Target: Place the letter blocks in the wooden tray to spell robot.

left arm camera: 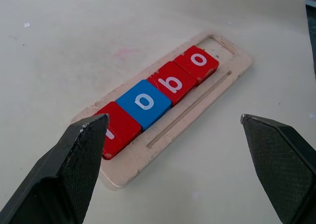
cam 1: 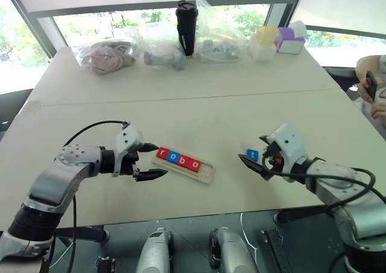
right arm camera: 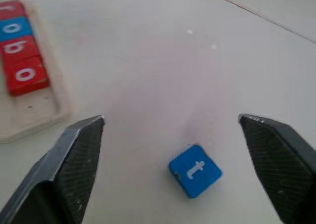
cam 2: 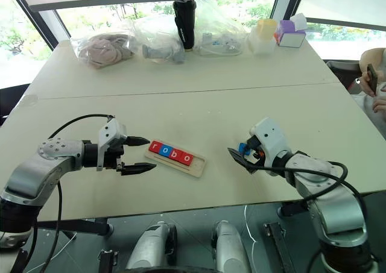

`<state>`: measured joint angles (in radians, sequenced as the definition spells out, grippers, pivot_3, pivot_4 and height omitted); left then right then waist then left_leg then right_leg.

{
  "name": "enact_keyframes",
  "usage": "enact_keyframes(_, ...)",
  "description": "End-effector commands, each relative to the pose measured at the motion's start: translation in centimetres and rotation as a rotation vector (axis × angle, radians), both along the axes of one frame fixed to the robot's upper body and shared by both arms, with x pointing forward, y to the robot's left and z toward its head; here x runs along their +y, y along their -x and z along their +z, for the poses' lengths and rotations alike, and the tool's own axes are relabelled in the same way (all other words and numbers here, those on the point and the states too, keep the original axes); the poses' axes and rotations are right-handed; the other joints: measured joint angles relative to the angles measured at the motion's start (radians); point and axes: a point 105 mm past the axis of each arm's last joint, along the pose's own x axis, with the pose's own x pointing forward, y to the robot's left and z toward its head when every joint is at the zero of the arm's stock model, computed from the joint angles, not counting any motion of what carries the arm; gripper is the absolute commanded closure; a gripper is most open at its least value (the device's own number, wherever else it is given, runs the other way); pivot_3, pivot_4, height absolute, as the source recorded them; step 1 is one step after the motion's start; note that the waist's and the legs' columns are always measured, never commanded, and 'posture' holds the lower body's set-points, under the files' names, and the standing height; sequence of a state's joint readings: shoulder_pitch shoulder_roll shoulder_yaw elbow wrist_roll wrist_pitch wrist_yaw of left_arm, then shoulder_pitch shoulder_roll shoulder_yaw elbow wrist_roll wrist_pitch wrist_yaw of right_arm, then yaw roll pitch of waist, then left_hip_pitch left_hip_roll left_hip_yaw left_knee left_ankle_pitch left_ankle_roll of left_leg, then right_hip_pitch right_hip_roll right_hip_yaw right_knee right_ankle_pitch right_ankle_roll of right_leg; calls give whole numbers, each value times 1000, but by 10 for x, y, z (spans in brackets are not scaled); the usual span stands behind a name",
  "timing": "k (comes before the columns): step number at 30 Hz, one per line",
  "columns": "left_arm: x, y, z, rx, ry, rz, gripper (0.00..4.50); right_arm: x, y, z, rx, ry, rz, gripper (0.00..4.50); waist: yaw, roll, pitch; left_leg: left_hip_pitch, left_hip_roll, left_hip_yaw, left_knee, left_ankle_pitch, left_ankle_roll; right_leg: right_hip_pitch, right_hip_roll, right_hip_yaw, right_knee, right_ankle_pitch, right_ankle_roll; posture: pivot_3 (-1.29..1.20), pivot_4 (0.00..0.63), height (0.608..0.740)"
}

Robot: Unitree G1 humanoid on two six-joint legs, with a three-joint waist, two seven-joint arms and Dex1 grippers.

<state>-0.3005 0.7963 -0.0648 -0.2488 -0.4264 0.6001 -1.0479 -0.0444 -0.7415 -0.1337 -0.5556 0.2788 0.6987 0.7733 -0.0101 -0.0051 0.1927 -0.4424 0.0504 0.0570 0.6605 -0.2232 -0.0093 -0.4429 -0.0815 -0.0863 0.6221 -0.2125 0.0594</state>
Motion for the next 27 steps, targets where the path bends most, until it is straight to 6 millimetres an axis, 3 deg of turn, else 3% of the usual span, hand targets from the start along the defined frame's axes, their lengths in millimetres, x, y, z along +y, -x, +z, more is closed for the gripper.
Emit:
enact_keyframes(1,1,-2,9,-38,-7,-17,0,-20,-4,-9,-16,66,136,28,0,0,0,0,0,0,1,0,0,0,0,0,0,0,0,0,150,740)
enact_keyframes(5,2,-1,11,-43,-15,-17,0,-40,-29,-28,-15,98,130,28,-5,-1,0,1,0,1,2,0,0,1,0,0,0,1,-1,0,150,740)
enact_keyframes(9,4,0,13,-45,-20,-8,0,-47,-48,-34,-22,75,119,28,0,-1,1,1,0,1,3,0,0,0,0,0,2,1,-1,0,150,740)
enact_keyframes(17,8,2,13,-47,-28,6,0,-43,-53,-37,5,40,178,28,2,-1,1,1,0,1,3,0,0,0,0,1,4,1,0,0,150,740)
enact_keyframes(20,8,2,12,-47,-31,9,0,-37,-49,-37,22,18,213,769,3,-1,0,1,0,1,3,0,0,0,0,1,5,1,0,0,150,740)
enact_keyframes(25,9,2,9,-45,-50,8,0,-35,-45,-39,58,-2,226,3308,2,-1,0,2,0,1,3,0,0,0,0,1,6,1,0,0,150,740)
enact_keyframes(27,9,1,9,-45,-51,6,0,-36,-46,-42,70,-2,218,3344,2,-1,0,2,0,1,3,0,0,0,0,1,6,1,0,0,150,740)
